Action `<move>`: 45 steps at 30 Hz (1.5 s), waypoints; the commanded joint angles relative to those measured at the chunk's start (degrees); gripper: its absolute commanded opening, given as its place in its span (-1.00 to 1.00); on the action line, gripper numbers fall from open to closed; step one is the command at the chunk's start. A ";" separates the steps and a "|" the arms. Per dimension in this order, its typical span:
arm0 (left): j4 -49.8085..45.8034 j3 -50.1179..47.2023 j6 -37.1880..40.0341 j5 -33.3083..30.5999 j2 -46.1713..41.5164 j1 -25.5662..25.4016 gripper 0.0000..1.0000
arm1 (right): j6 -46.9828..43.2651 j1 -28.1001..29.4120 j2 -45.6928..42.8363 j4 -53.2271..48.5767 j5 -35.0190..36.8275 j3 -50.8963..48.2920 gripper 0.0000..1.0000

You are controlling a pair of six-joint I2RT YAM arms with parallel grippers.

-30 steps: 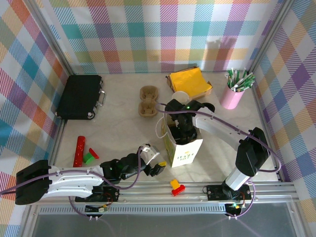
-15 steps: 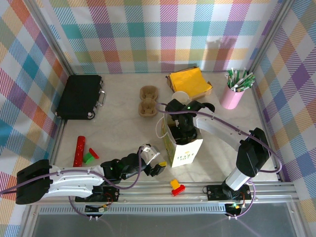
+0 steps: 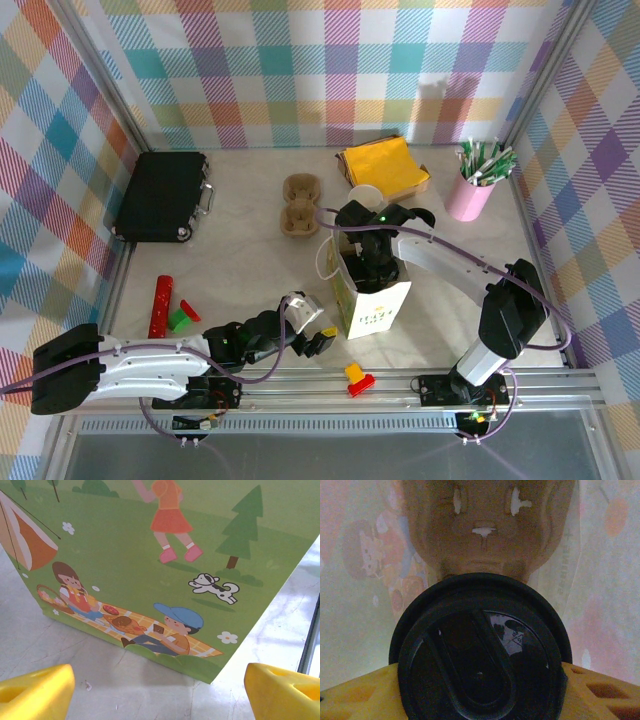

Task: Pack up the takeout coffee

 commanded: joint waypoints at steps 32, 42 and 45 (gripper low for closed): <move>2.45 0.36 -0.33 -0.61 0.60 0.48 0.75 | 0.36 -0.01 1.41 -9.94 0.88 6.42 0.53; 3.45 0.25 -0.49 -0.45 1.57 0.49 0.76 | 0.53 0.03 0.56 -12.79 1.66 9.37 0.65; 3.59 0.41 -0.50 -0.31 1.83 0.48 0.76 | 0.60 0.03 0.53 -13.06 1.61 9.50 0.66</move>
